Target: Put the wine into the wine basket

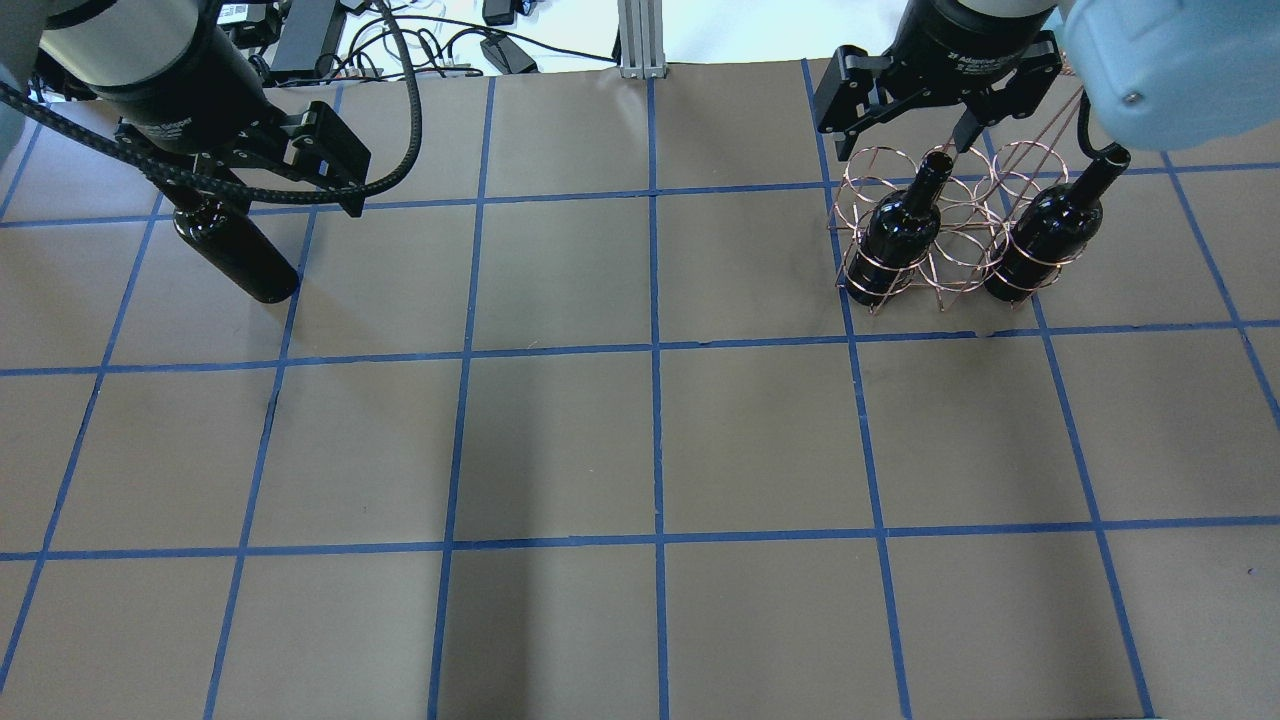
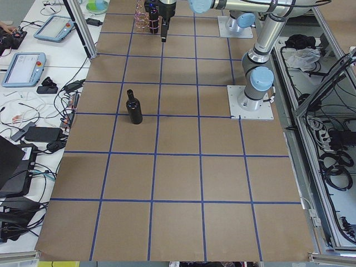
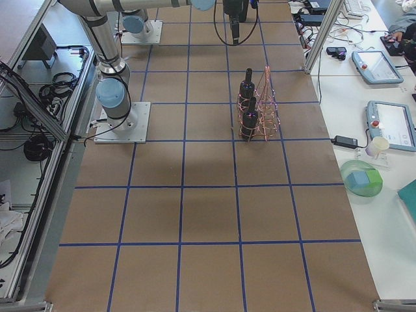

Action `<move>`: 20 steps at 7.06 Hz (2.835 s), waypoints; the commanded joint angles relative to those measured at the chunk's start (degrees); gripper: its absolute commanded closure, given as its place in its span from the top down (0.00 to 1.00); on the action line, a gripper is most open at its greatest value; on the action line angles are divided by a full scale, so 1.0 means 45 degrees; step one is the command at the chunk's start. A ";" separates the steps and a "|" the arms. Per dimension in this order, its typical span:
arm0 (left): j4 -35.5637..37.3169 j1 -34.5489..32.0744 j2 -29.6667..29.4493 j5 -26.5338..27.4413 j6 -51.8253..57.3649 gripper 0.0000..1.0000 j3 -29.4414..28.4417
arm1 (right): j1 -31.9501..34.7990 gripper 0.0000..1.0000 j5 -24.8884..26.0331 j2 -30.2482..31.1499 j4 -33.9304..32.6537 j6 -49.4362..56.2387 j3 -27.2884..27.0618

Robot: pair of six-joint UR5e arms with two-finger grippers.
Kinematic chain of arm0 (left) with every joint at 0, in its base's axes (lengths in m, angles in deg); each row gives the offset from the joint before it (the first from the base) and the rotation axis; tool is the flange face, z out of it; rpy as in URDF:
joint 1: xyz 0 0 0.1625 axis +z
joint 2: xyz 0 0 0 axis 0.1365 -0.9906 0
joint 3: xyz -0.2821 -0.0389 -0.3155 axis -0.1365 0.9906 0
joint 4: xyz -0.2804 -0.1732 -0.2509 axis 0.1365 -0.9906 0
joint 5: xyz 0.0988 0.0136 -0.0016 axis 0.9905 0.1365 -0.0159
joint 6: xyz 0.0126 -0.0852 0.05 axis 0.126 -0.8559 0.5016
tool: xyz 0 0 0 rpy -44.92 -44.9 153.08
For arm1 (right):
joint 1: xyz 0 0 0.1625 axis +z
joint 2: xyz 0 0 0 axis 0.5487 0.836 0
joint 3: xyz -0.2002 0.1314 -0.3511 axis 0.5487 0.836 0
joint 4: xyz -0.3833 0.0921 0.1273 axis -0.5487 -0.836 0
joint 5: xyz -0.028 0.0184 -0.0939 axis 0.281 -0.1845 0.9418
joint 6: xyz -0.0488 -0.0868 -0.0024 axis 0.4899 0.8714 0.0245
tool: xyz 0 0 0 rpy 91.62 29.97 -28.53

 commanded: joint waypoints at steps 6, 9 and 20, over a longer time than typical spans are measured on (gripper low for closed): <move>-0.0199 0.0174 0.0062 0.0008 -0.0001 1.00 0.0018 | 0.0001 1.00 -0.0003 0.0050 0.0026 -0.0127 -0.0037; -0.0181 0.0330 0.0062 0.0008 0.0057 1.00 -0.0040 | 0.0001 1.00 -0.0003 0.0050 0.0026 -0.0127 -0.0056; 0.1655 0.4744 -0.5639 -0.0304 0.4586 1.00 -0.3244 | 0.0001 1.00 -0.0003 0.0050 0.0026 -0.0127 -0.0056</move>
